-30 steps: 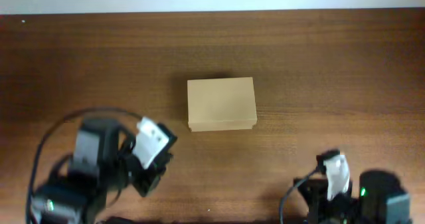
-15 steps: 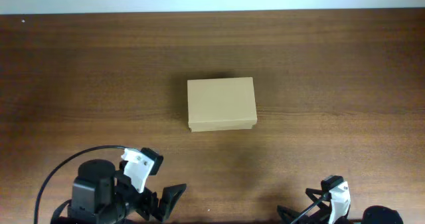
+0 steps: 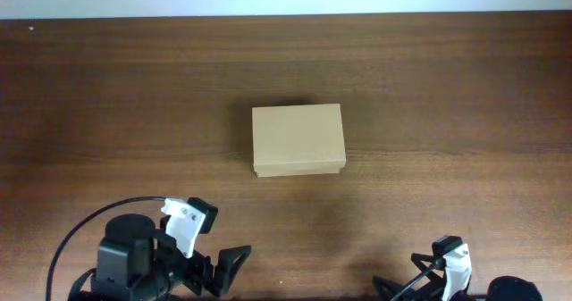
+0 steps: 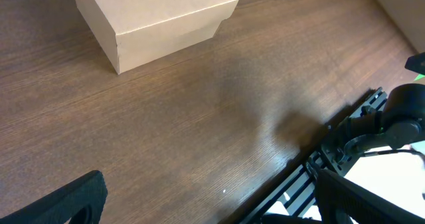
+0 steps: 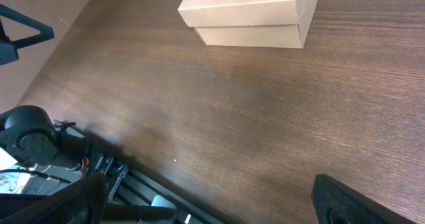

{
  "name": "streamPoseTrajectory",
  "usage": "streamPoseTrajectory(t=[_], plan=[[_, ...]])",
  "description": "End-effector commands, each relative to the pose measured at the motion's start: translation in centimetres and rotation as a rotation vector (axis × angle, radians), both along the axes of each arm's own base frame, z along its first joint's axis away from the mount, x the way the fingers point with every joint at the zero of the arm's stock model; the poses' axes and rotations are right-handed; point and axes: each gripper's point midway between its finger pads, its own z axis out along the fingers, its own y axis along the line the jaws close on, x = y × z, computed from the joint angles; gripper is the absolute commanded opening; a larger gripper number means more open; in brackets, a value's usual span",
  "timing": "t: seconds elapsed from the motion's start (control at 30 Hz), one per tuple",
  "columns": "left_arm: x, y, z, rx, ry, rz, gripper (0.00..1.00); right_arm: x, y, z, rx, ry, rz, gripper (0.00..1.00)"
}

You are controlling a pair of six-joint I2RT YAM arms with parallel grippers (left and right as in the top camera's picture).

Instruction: Pack container

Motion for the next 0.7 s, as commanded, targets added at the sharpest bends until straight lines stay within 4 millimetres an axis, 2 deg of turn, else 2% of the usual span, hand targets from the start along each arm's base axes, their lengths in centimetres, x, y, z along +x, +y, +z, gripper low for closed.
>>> streamPoseTrajectory(t=[0.0,0.2,0.3,0.47,0.67], plan=[[-0.2,-0.1,0.0,-0.013,0.004,-0.003,0.99,-0.1,0.1,-0.1,0.008,0.004,0.006,0.99],[-0.7,0.1,-0.3,-0.006,0.018,0.0,0.99,-0.1,0.1,-0.1,0.008,0.004,0.006,0.99],[0.2,1.0,0.2,0.027,-0.057,0.053,0.99,-0.1,0.1,-0.1,0.008,0.004,0.006,0.99],[2.9,2.7,2.1,0.046,-0.287,0.171,0.99,-0.1,0.1,-0.1,0.008,0.004,0.006,0.99],[4.1,4.4,0.4,0.042,-0.404,0.282,0.99,-0.1,0.1,-0.1,0.008,0.004,0.006,0.99]])
